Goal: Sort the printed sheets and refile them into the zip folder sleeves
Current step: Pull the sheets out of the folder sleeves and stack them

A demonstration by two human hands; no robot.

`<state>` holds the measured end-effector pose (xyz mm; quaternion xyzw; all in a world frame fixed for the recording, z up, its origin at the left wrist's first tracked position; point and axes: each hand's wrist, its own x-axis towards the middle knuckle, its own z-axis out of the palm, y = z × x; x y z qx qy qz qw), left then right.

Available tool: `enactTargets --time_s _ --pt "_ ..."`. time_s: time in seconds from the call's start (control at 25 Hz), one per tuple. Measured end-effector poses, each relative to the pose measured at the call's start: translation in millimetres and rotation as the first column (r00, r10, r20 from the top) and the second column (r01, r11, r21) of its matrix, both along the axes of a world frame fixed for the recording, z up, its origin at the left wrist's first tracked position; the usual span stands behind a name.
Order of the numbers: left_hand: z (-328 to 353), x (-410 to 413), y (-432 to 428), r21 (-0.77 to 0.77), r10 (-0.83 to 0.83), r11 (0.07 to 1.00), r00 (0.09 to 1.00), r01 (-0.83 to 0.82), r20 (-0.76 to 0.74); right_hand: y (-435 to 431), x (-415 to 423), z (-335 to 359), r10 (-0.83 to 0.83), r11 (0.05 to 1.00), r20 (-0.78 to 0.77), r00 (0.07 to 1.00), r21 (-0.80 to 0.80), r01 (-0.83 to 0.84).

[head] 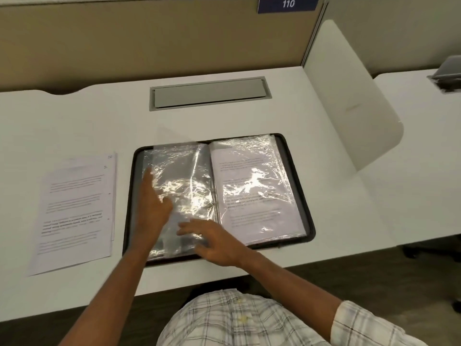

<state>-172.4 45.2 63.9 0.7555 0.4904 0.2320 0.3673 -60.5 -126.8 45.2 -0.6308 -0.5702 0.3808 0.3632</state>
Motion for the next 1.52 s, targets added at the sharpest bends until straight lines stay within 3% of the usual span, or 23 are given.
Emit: enactTargets --time_s 0.12,0.2,0.28,0.4,0.56,0.72,0.88,1.08,1.24,1.32,1.4,1.52 --pt "-16 -32 21 -0.129 0.119 0.984 0.991 -0.125 -0.058 -18 31 -22 -0.205 0.979 0.260 0.944 0.053 0.199" --pt "-26 -45 32 -0.206 0.126 0.970 0.992 -0.129 -0.031 -36 59 -41 -0.315 0.947 0.478 0.820 0.107 0.302" --pt "-36 -49 37 -0.185 0.075 0.980 0.997 -0.077 -0.019 -55 84 -57 -0.356 0.919 0.608 0.710 0.089 0.384" --pt "-45 -46 38 -0.087 -0.021 0.996 0.987 0.007 -0.162 -75 103 -65 -0.313 0.901 0.648 0.694 -0.028 0.432" --pt "-51 -29 37 0.079 -0.122 0.985 0.939 0.155 -0.322 -79 102 -67 -0.278 0.908 0.692 0.666 -0.038 0.418" --pt "-28 47 7 -0.026 -0.349 0.936 0.918 0.351 -0.187 -68 115 -57 -0.376 0.881 0.656 0.655 0.035 0.471" --pt "-29 143 1 0.031 -0.491 0.855 0.829 0.517 -0.269 -39 169 -44 -0.408 0.891 0.638 0.653 0.122 0.437" --pt "-40 199 14 0.068 -0.432 0.845 0.752 0.530 -0.498 9 244 -24 -0.369 0.919 0.557 0.744 0.101 0.380" --pt "-40 202 26 0.067 -0.388 0.884 0.806 0.463 -0.447 56 290 -20 -0.267 0.963 0.584 0.767 0.135 0.232" --pt "-35 205 34 0.045 -0.369 0.905 0.832 0.424 -0.414 86 305 -11 -0.147 0.989 0.576 0.804 0.059 0.138" --pt "-28 208 42 0.021 -0.398 0.887 0.787 0.461 -0.470 114 310 0 0.027 0.999 0.545 0.838 -0.034 -0.010" --pt "-22 215 60 -0.022 -0.467 0.826 0.662 0.563 -0.587 149 319 7 0.242 0.969 0.628 0.740 -0.197 -0.150"
